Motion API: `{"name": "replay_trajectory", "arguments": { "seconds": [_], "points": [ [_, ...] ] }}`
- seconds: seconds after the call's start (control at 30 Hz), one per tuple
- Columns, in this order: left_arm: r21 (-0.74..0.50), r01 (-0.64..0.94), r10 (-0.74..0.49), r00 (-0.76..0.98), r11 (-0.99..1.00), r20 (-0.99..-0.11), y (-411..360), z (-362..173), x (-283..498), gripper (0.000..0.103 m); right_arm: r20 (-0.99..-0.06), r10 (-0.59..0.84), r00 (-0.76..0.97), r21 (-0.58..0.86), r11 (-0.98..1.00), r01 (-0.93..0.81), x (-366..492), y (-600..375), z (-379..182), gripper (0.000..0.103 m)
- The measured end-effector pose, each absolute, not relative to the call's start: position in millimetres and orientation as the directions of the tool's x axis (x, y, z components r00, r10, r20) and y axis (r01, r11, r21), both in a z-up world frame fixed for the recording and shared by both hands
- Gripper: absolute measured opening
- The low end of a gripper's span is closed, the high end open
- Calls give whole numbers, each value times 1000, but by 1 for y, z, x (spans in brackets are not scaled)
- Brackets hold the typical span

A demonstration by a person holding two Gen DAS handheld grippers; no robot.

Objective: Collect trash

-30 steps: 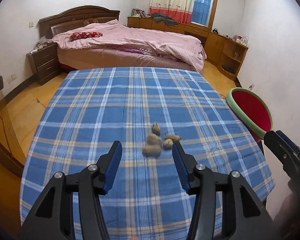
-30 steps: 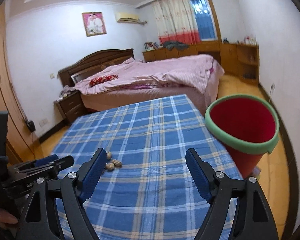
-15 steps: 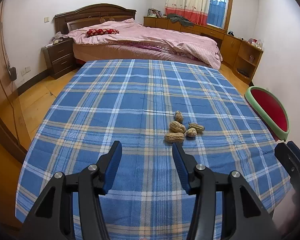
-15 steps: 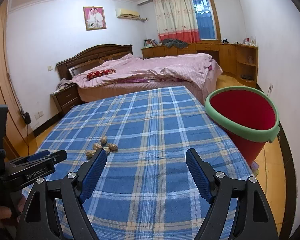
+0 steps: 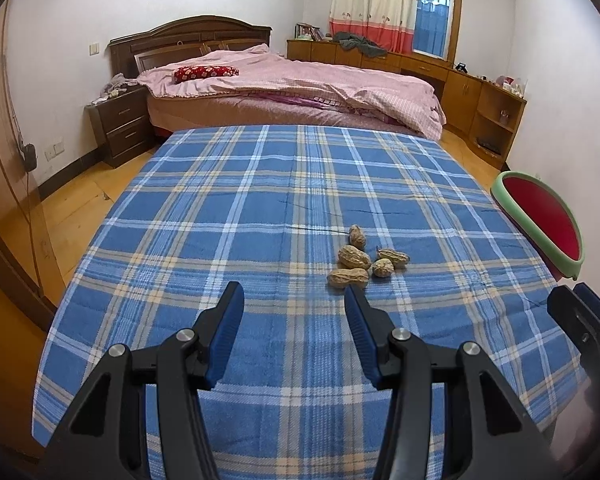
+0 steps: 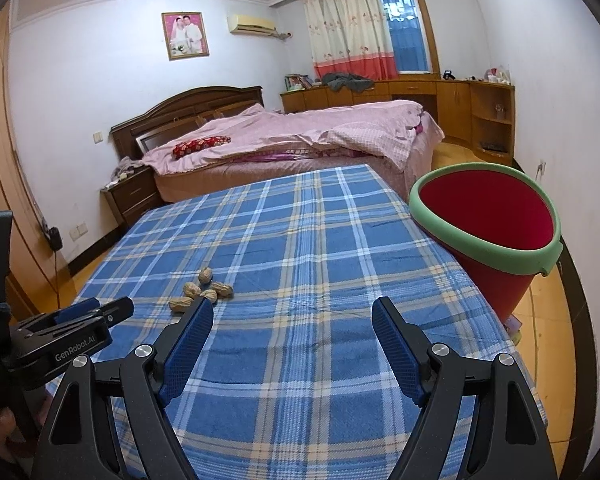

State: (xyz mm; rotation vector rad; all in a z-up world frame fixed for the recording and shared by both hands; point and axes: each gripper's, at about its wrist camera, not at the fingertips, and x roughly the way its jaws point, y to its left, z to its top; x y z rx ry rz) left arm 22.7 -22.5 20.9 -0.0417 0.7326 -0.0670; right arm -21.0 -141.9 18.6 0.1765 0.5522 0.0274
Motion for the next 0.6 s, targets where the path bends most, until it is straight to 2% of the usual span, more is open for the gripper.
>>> {"name": "replay_trajectory", "arguments": {
  "seconds": [0.6],
  "points": [
    [-66, 53, -83, 762, 996, -642, -22, 23, 21, 52, -518, 66, 853, 180, 983, 33, -24, -143, 17, 82]
  ]
}}
